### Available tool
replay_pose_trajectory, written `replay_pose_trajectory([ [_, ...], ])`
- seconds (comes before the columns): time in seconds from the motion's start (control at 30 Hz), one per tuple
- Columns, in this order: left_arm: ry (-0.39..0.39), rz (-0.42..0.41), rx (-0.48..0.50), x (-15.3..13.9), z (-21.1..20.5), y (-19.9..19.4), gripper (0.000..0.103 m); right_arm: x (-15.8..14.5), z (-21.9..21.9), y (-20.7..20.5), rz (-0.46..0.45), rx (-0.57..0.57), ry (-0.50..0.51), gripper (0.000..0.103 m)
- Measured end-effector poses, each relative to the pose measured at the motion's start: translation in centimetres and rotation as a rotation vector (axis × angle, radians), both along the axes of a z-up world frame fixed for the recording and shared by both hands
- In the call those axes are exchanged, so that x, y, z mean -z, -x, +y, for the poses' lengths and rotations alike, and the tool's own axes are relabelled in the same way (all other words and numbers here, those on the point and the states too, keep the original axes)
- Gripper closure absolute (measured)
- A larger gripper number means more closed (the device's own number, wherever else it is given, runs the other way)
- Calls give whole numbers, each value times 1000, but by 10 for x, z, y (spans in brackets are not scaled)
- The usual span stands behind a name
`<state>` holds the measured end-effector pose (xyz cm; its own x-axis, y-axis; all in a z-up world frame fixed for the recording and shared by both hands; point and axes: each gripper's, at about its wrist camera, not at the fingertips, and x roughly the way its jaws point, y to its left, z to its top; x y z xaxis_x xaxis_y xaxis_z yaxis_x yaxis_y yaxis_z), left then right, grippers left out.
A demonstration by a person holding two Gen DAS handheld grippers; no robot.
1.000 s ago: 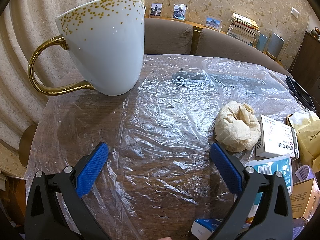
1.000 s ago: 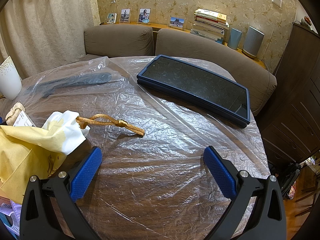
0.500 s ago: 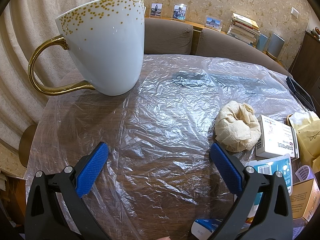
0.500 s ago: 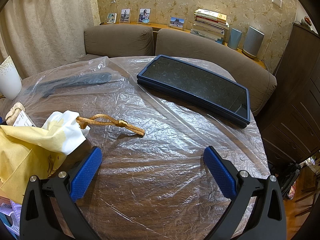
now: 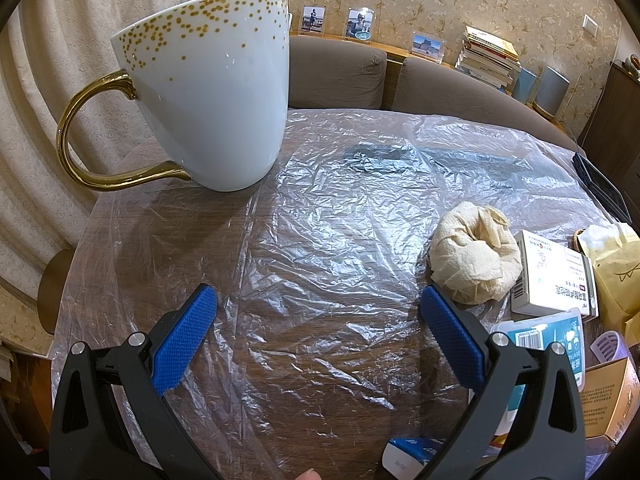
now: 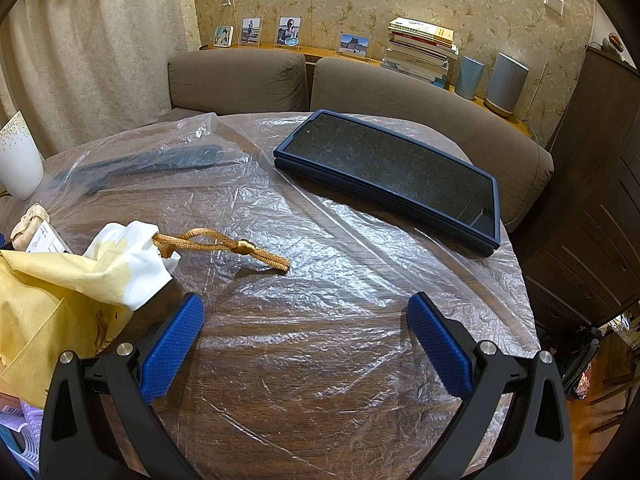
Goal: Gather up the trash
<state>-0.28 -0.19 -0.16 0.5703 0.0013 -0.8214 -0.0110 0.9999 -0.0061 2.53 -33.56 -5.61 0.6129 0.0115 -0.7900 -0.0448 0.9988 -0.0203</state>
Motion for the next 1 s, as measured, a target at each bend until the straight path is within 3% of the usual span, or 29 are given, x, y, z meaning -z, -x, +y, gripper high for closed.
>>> replay_pose_trajectory([
  [0.53, 5, 9, 14, 1, 1, -3, 1, -1, -3, 0, 25, 12, 1, 4],
  [0.7, 115, -96, 32, -49, 17, 23, 1, -33, -15, 13, -50, 76, -61, 4],
  [0.87, 196, -165, 178, -101, 7, 79, 1, -68, -6, 44, -116, 12, -135, 4],
  [1.0, 249, -129, 362, -109, -25, 131, 1, -78, 28, 59, -105, -73, -177, 4],
])
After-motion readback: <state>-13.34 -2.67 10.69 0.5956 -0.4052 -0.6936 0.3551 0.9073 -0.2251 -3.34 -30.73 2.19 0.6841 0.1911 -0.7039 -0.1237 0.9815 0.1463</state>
